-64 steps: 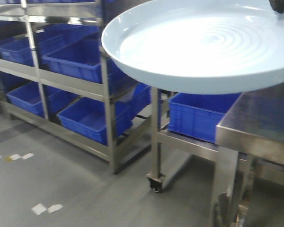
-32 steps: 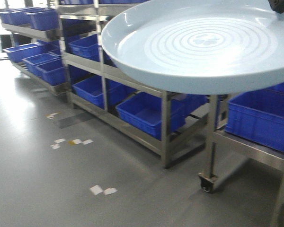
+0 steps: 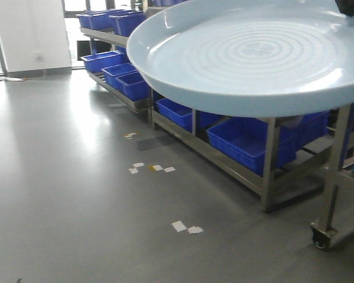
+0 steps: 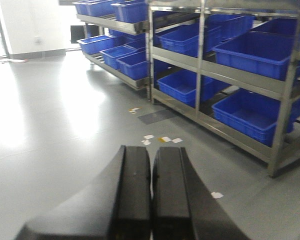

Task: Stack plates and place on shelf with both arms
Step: 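Hold the plate raised in the right gripper while the base turns away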

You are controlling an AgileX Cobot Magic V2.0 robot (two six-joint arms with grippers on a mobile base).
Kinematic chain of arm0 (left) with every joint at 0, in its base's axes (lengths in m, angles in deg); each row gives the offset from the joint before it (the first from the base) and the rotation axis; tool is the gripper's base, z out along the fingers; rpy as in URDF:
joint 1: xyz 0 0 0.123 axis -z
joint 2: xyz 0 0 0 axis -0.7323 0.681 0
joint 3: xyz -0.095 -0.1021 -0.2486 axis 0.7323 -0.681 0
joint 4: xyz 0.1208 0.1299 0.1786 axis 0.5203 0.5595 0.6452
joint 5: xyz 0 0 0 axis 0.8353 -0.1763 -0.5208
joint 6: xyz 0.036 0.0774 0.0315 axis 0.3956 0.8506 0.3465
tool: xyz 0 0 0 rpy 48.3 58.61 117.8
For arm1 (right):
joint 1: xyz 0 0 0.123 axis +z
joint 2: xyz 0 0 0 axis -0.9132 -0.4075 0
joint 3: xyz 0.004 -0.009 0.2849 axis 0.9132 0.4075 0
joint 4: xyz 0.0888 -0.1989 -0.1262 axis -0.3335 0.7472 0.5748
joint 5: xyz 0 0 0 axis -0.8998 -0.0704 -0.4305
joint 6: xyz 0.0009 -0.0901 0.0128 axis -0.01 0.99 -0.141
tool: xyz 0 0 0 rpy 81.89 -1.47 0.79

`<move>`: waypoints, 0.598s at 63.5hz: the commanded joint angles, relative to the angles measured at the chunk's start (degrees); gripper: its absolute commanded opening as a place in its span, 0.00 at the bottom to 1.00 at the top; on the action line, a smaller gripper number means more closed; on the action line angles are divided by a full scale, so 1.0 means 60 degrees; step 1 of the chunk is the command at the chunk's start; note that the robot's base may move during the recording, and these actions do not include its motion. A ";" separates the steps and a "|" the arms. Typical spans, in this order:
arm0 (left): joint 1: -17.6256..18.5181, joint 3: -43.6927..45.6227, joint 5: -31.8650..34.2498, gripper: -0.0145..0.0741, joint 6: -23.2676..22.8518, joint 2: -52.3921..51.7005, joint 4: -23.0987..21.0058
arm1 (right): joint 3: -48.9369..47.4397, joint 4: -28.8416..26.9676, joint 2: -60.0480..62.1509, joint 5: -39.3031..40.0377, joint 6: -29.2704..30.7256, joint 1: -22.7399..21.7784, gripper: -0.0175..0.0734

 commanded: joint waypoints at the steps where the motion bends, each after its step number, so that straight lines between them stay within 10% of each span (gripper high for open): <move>1: 0.0053 -0.0221 0.0822 0.28 -0.0008 -0.0185 -0.0072 | -0.0266 -0.0191 0.0165 0.0583 0.0059 0.0021 0.25; 38: 0.0053 -0.0221 0.0822 0.28 -0.0008 -0.0185 -0.0072 | -0.0266 -0.0191 0.0165 0.0583 0.0059 0.0021 0.25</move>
